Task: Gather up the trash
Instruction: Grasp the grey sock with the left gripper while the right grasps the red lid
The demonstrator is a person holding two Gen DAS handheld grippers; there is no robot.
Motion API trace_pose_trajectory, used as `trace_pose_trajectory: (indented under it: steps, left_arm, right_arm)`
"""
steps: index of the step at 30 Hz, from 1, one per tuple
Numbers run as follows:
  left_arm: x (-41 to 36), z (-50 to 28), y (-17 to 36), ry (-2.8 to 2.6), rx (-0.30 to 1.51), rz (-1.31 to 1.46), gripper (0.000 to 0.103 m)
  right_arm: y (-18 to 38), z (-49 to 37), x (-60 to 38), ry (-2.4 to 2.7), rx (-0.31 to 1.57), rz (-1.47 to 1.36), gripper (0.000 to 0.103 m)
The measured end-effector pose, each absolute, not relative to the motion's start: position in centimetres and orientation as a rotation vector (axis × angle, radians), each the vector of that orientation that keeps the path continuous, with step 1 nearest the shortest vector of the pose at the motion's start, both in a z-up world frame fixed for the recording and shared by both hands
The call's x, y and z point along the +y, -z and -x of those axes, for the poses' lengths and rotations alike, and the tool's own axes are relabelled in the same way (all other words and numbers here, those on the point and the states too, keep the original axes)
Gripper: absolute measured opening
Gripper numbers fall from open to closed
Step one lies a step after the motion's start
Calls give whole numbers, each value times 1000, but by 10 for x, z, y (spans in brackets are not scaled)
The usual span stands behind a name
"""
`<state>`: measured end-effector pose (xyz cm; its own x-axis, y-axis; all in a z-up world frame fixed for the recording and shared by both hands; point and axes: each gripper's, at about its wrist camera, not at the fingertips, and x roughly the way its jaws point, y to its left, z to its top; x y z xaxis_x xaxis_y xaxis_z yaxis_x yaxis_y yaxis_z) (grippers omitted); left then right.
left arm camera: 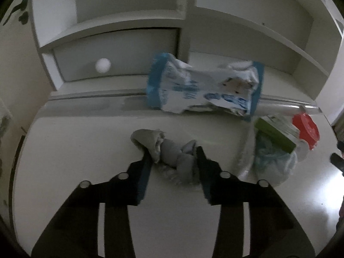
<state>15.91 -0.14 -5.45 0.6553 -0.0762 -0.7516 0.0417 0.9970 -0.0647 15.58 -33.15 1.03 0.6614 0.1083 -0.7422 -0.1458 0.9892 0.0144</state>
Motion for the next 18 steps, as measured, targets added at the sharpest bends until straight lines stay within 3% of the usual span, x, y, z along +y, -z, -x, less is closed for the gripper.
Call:
trace_pose_trajectory:
  steps: [7,11,15,18]
  left_arm:
    - [16,-159,54,60,855,87,35]
    - [26,-164,52,57,861,85,51]
    - [18,-162,48,52,859,42,57]
    - [12,-166,54,43,888,-2,61]
  right_arm:
    - [1,-206,-299,-173,867,145,96]
    - [8,-220,-295,-189,889,127,96]
    - [11,-223,-295,-188,908,123,94]
    - [11,-225,-301,-206,913,92,87]
